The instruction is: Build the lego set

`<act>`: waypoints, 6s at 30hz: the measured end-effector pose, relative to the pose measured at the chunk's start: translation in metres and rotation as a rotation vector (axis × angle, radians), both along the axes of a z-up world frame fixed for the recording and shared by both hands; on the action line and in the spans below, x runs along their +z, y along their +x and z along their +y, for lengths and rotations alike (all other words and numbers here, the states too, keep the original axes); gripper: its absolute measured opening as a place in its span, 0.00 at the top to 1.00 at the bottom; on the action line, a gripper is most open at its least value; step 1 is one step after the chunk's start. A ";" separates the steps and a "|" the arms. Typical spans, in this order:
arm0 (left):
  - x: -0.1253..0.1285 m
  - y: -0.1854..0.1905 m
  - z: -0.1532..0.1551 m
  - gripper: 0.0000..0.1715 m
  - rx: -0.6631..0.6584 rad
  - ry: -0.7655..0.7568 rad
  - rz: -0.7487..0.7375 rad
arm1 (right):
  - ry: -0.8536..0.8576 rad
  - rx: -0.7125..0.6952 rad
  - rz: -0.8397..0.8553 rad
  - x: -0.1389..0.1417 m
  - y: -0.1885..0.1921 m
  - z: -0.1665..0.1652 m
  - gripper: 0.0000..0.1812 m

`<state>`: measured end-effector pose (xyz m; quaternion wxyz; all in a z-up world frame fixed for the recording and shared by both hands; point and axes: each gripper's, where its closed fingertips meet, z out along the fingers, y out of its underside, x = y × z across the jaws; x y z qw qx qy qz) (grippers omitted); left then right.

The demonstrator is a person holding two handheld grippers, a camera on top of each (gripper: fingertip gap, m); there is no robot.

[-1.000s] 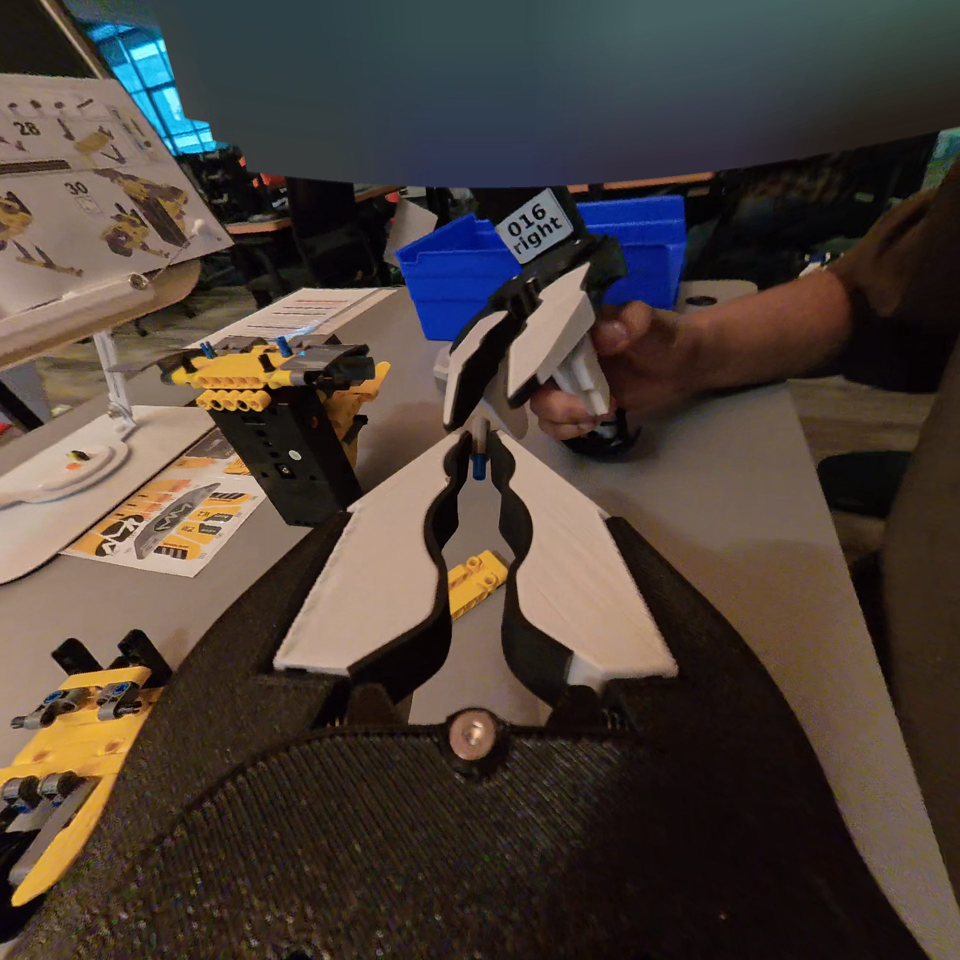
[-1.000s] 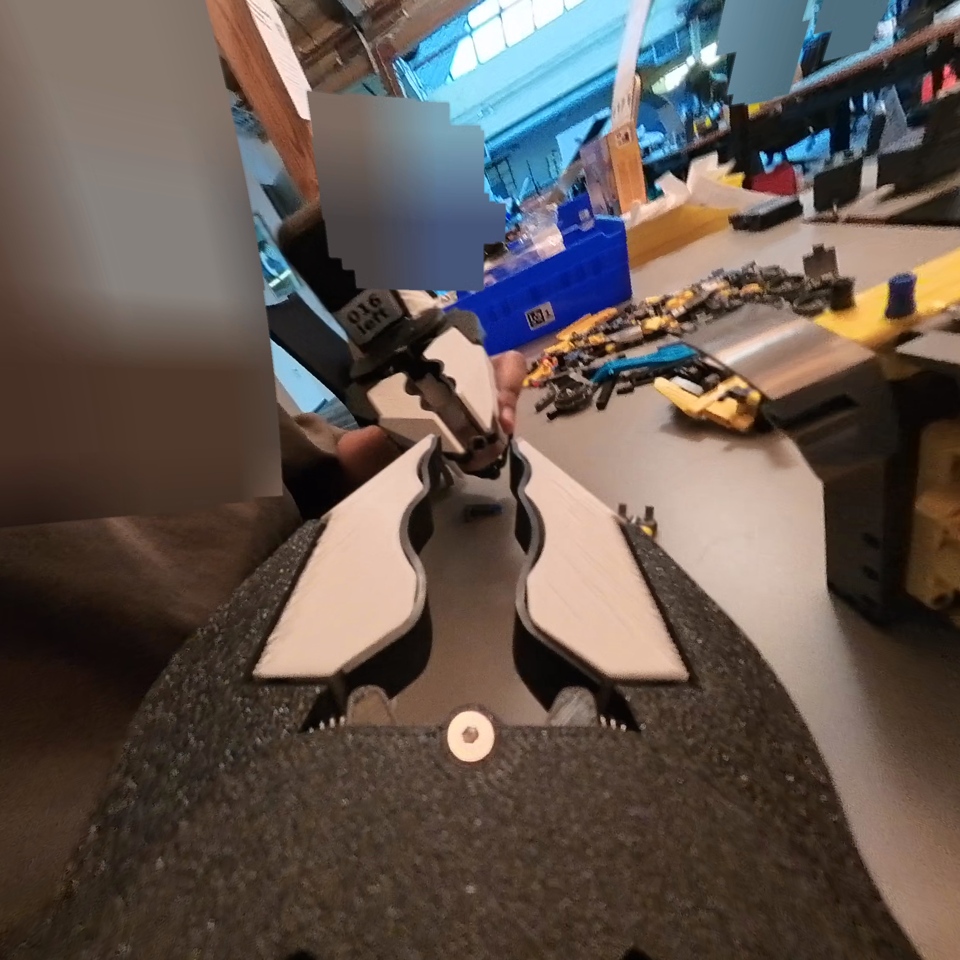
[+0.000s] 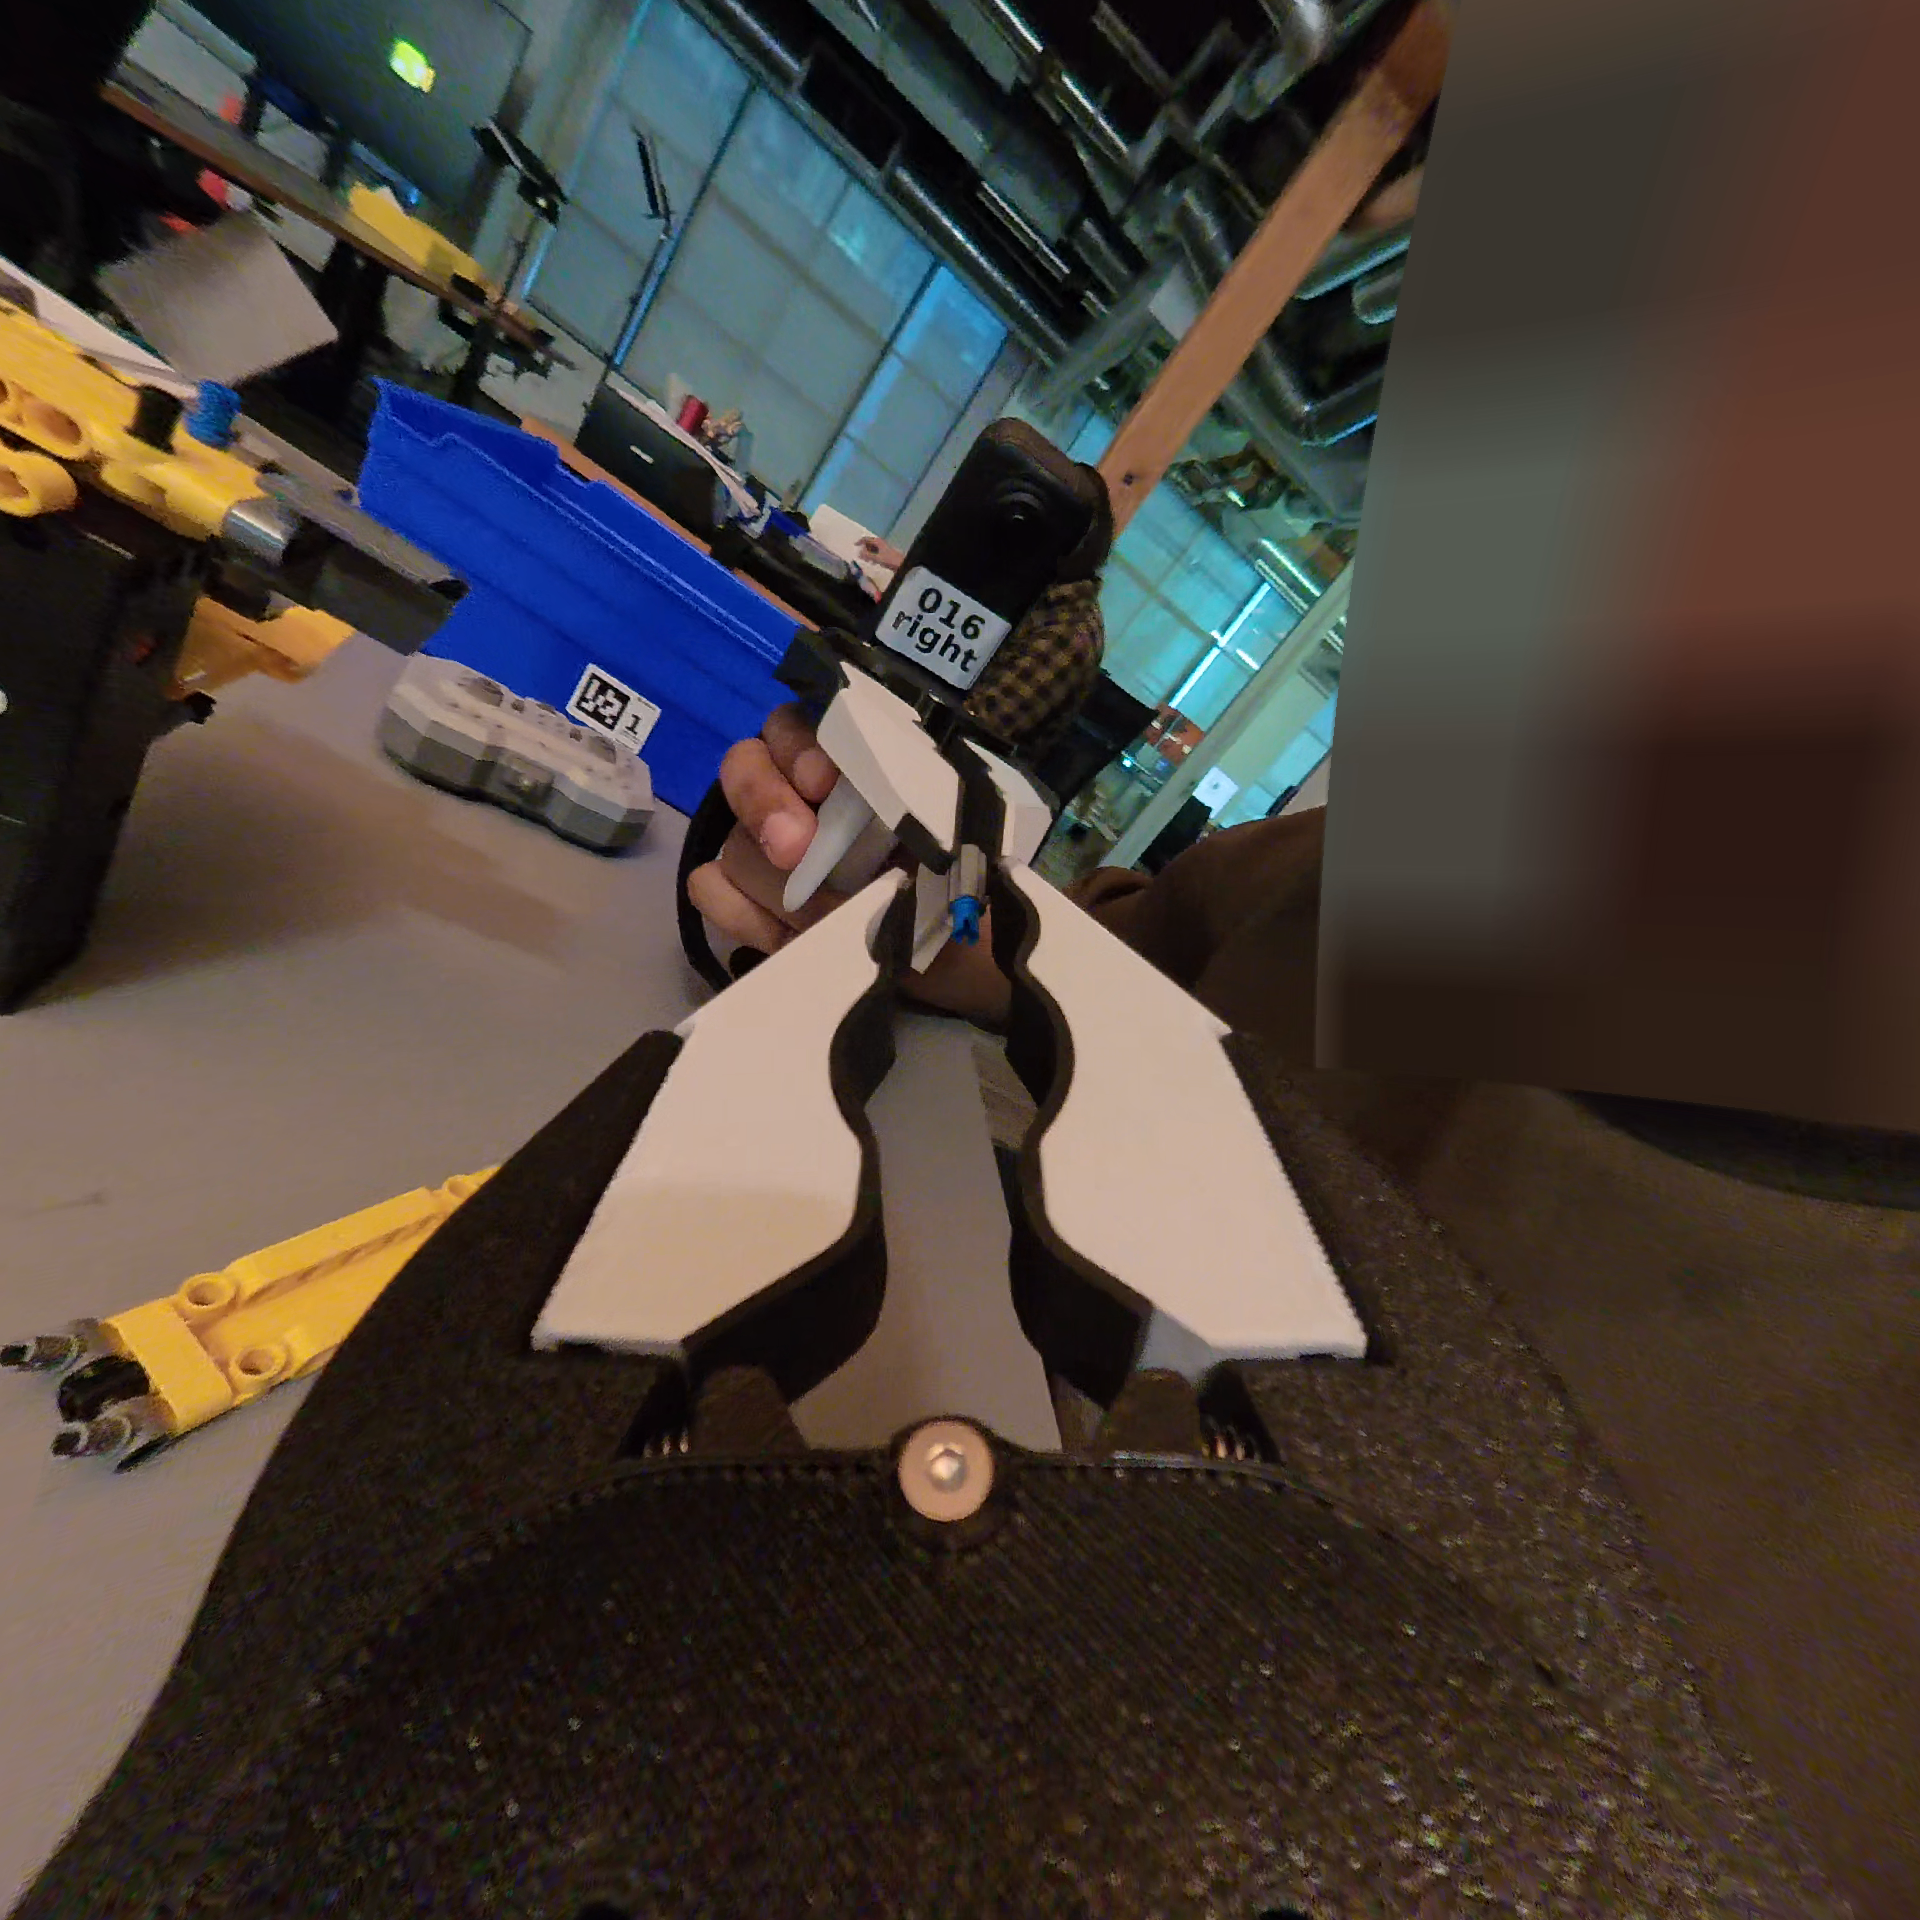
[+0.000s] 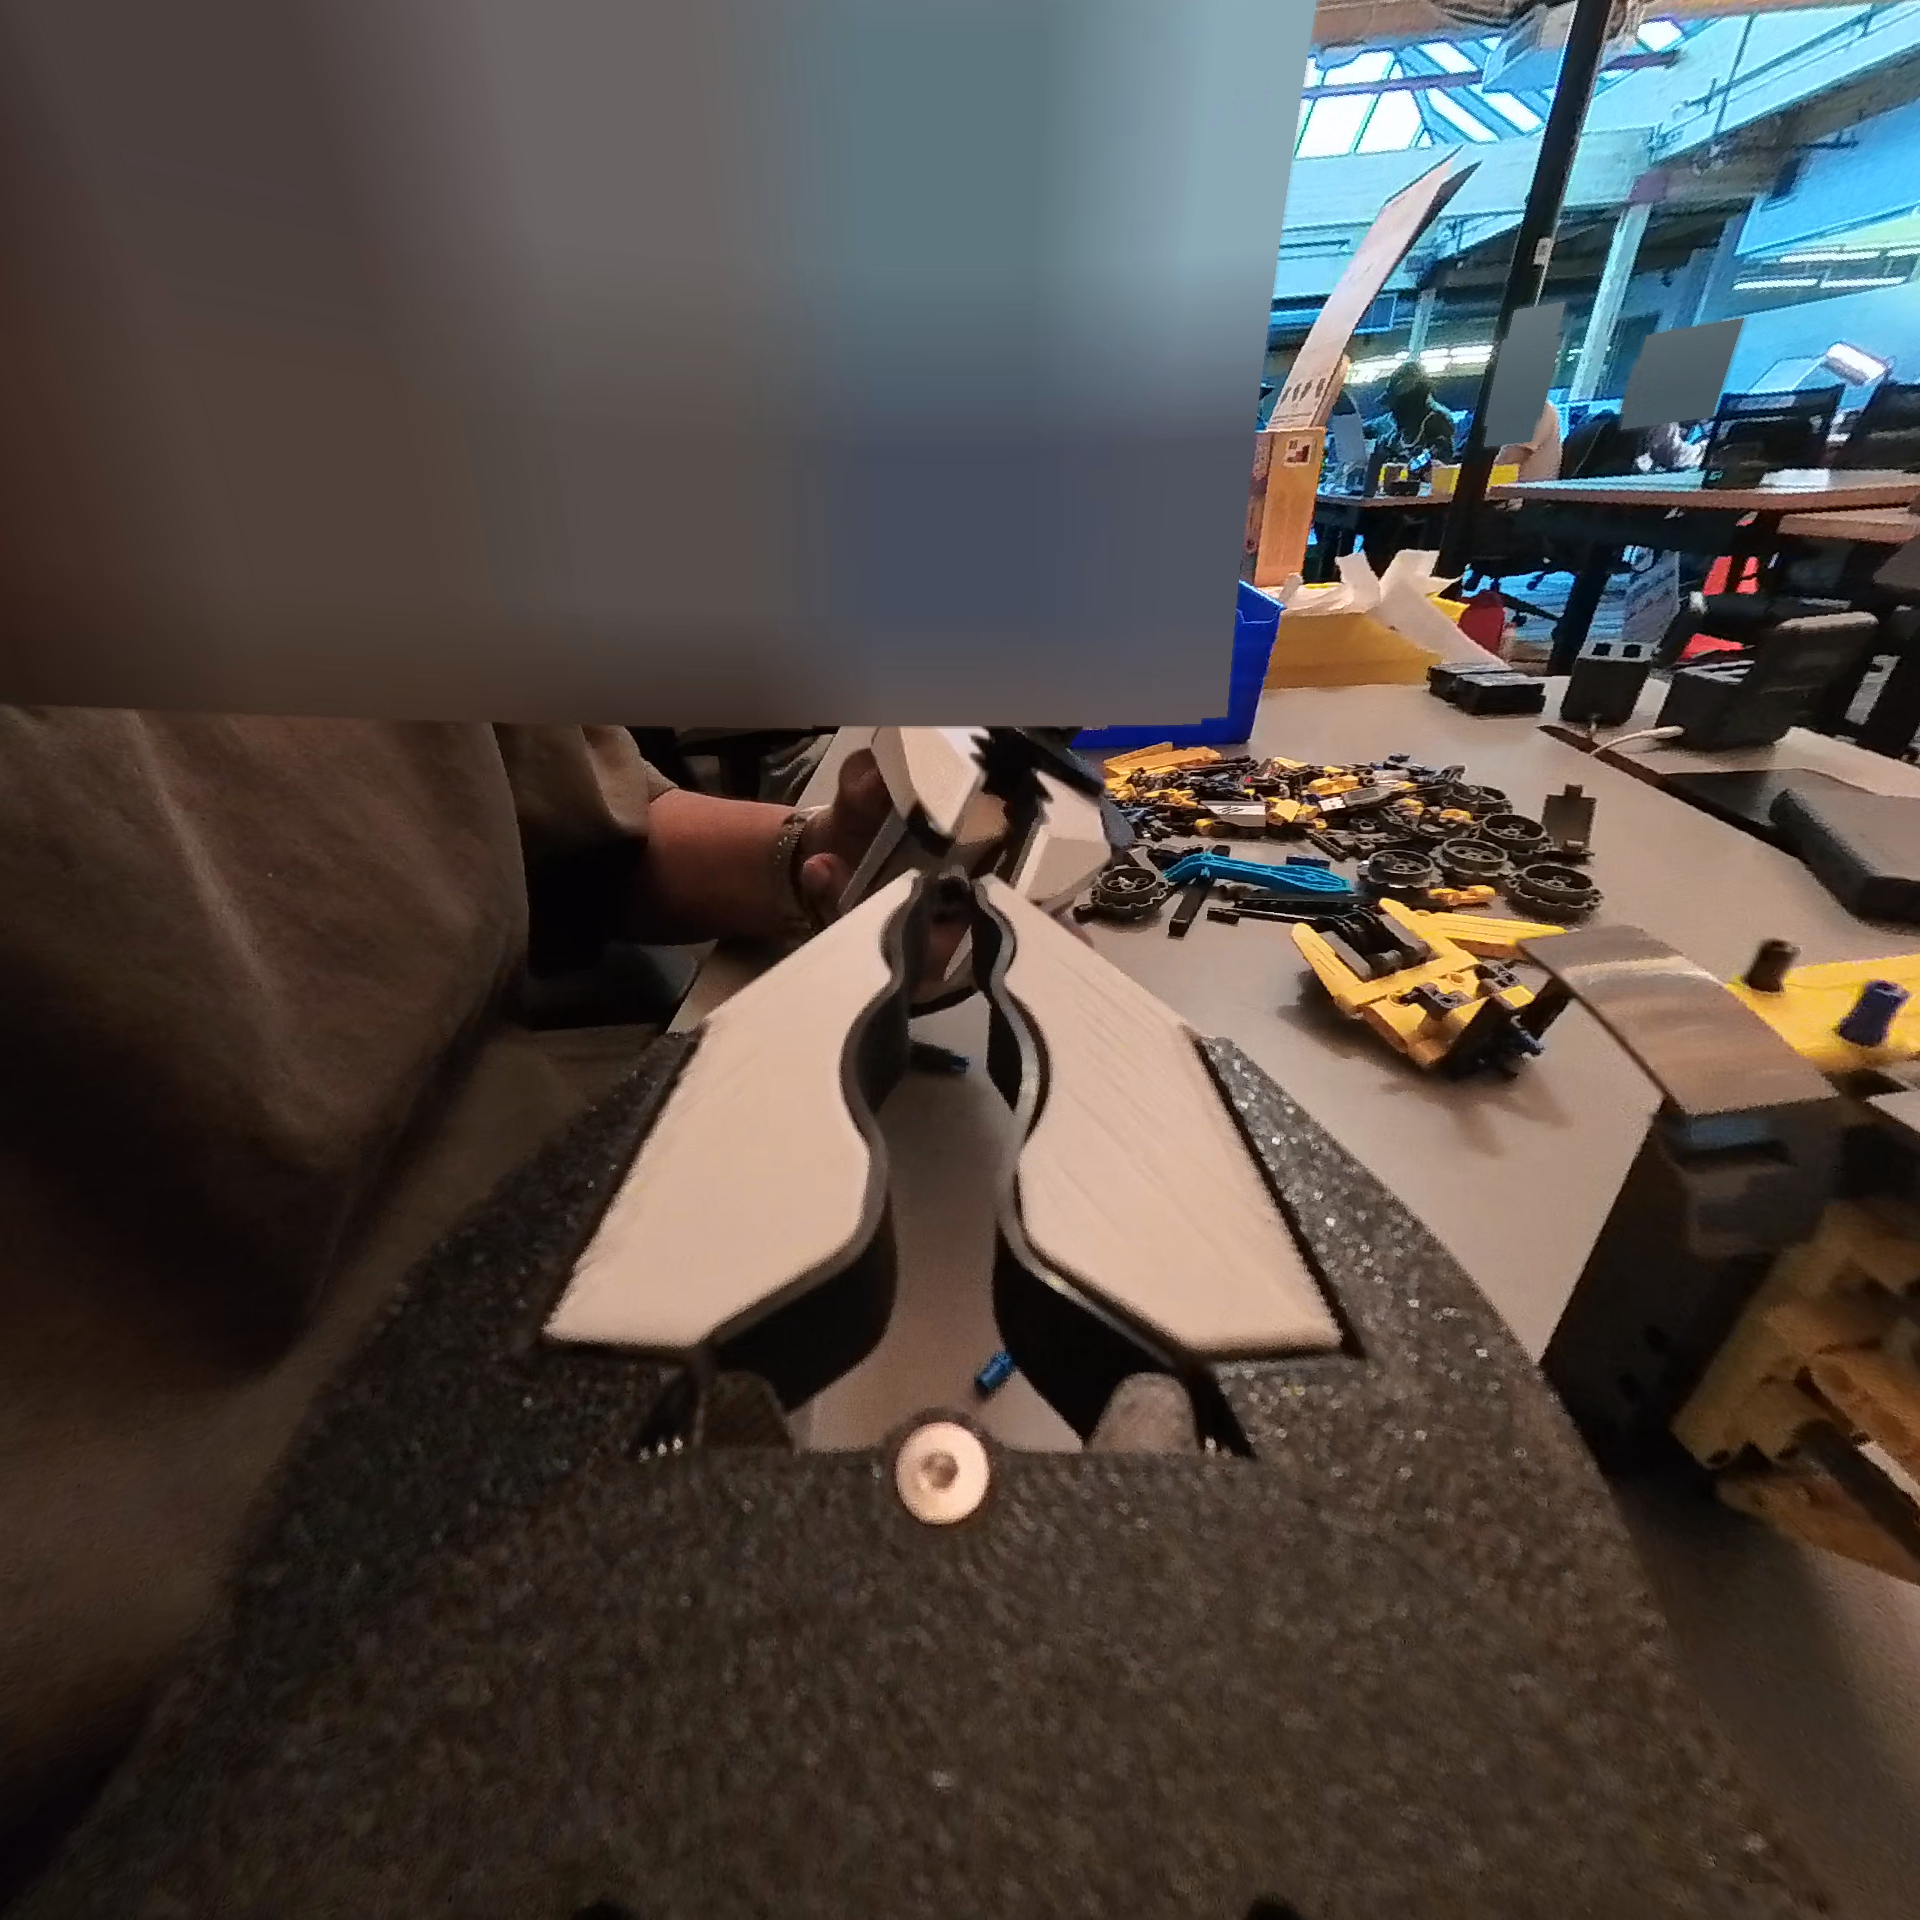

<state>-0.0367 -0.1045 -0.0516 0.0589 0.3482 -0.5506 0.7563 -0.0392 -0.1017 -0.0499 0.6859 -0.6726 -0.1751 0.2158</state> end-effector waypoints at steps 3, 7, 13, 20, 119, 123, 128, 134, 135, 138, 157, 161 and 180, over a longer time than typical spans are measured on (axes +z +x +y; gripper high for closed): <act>-0.001 -0.001 -0.002 0.95 -0.013 -0.001 0.000 | 0.010 -0.007 -0.005 0.001 0.000 0.000 0.96; 0.000 -0.002 -0.003 0.98 -0.022 -0.007 -0.006 | 0.012 -0.017 -0.007 0.001 0.001 0.001 0.96; -0.001 -0.001 -0.002 0.98 -0.011 0.023 -0.026 | 0.001 -0.005 0.033 0.001 0.001 0.001 0.97; -0.001 -0.002 -0.001 0.98 -0.044 -0.011 0.014 | 0.083 -0.033 -0.202 -0.004 0.000 -0.003 0.86; -0.033 0.018 0.022 0.98 0.095 0.233 0.085 | -0.281 -0.100 -0.250 -0.045 0.031 -0.007 0.98; -0.034 0.012 0.012 0.98 0.024 0.200 0.093 | -0.225 -0.085 -0.283 -0.036 0.027 -0.011 0.98; -0.034 0.011 0.009 0.98 -0.001 0.178 0.102 | -0.232 -0.074 -0.326 -0.040 0.019 -0.010 0.98; -0.035 0.008 0.006 0.98 -0.023 0.181 0.097 | -0.281 -0.027 -0.244 -0.045 0.012 -0.009 0.98; -0.035 0.007 0.005 0.98 -0.028 0.187 0.094 | -0.292 -0.027 -0.236 -0.046 0.013 -0.008 0.98; -0.039 0.005 0.001 0.98 -0.041 0.213 0.086 | -0.331 -0.008 -0.195 -0.049 0.012 -0.009 0.98; -0.048 -0.001 -0.009 0.98 -0.082 0.280 0.073 | -0.404 0.084 -0.073 -0.053 0.004 -0.013 0.98; -0.053 -0.002 -0.010 0.98 -0.089 0.314 0.078 | -0.425 0.083 -0.115 -0.059 0.003 -0.014 0.98; -0.085 0.000 -0.003 0.98 -0.066 0.482 0.193 | -0.398 -0.014 -0.455 -0.090 0.005 -0.007 0.98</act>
